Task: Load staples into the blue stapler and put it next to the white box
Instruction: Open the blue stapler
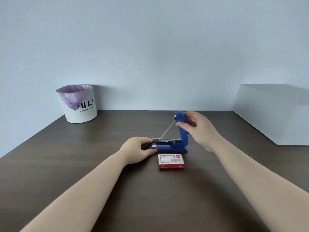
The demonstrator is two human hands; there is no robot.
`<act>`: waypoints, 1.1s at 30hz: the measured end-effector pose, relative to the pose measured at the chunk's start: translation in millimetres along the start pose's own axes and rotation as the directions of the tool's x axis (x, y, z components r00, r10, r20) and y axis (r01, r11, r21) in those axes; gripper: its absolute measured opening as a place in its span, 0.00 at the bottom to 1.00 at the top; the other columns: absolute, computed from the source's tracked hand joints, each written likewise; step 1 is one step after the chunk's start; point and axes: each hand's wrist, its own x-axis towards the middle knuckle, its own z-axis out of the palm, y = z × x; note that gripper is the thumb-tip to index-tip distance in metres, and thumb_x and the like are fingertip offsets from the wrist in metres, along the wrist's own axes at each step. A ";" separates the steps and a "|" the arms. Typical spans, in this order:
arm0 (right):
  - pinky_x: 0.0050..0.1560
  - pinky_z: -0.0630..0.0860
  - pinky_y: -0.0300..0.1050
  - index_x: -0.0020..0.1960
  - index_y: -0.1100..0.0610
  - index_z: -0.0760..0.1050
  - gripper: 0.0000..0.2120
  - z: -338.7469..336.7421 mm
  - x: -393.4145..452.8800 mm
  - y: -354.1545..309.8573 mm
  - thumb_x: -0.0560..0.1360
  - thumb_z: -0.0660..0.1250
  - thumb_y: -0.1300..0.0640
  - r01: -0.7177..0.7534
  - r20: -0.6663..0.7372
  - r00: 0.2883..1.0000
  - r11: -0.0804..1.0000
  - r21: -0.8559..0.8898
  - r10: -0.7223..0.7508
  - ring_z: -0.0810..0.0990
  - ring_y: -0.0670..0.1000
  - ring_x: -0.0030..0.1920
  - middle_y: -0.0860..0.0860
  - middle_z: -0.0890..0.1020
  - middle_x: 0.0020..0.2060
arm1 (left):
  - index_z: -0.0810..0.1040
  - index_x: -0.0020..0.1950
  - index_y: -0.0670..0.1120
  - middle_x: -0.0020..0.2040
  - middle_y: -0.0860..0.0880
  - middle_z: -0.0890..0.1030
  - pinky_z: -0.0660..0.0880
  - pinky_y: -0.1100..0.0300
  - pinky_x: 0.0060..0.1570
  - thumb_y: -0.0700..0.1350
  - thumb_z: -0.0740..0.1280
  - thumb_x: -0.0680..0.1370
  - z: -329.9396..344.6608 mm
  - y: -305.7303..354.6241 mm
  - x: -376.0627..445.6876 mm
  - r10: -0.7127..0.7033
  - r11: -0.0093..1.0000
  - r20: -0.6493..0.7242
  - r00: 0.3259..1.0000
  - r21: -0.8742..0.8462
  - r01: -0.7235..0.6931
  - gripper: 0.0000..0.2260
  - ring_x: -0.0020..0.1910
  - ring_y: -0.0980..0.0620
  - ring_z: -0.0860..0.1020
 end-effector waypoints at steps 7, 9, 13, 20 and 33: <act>0.53 0.80 0.53 0.59 0.52 0.70 0.17 -31.9 -13.9 13.8 0.74 0.65 0.66 -0.001 -0.011 1.000 0.986 0.169 0.003 0.79 0.52 0.52 0.53 0.79 0.51 | 0.79 0.55 0.53 0.50 0.54 0.83 0.75 0.55 0.53 0.54 0.68 0.73 0.7 -0.3 0.0 -0.001 1.000 -0.003 1.000 0.014 0.002 0.13 0.50 0.51 0.78; 0.55 0.80 0.57 0.55 0.54 0.71 0.15 -39.2 -14.9 18.6 0.73 0.67 0.69 -0.027 -0.029 0.999 0.980 0.197 0.033 0.79 0.55 0.52 0.53 0.78 0.49 | 0.79 0.55 0.53 0.50 0.53 0.83 0.76 0.54 0.54 0.54 0.68 0.73 0.4 -1.0 0.0 0.001 1.000 0.004 1.000 0.011 -0.001 0.13 0.51 0.51 0.79; 0.55 0.80 0.55 0.49 0.57 0.71 0.10 -50.6 -22.5 40.9 0.72 0.69 0.66 -0.117 -0.024 0.993 0.987 0.107 0.120 0.80 0.58 0.54 0.55 0.76 0.47 | 0.79 0.54 0.52 0.48 0.54 0.83 0.76 0.54 0.52 0.53 0.68 0.73 -0.1 -4.6 -0.6 0.007 1.000 -0.005 1.000 -0.001 -0.007 0.12 0.48 0.51 0.79; 0.44 0.72 0.37 0.47 0.53 0.80 0.11 -58.8 -32.0 56.9 0.67 0.75 0.53 -0.166 0.014 0.985 0.956 -0.242 0.174 0.79 0.50 0.45 0.51 0.83 0.44 | 0.79 0.53 0.50 0.44 0.56 0.79 0.72 0.58 0.49 0.50 0.70 0.72 2.6 -7.1 -2.8 0.046 0.999 -0.065 0.997 0.004 -0.046 0.11 0.45 0.53 0.75; 0.32 0.74 0.37 0.44 0.52 0.80 0.04 -31.7 -41.7 16.4 0.74 0.67 0.53 -0.071 0.116 0.986 0.938 -0.338 0.116 0.79 0.46 0.31 0.50 0.83 0.37 | 0.76 0.56 0.58 0.33 0.56 0.74 0.69 0.71 0.35 0.59 0.77 0.60 10.1 39.7 -38.8 0.030 0.991 -0.012 0.999 -0.128 -0.031 0.26 0.33 0.64 0.73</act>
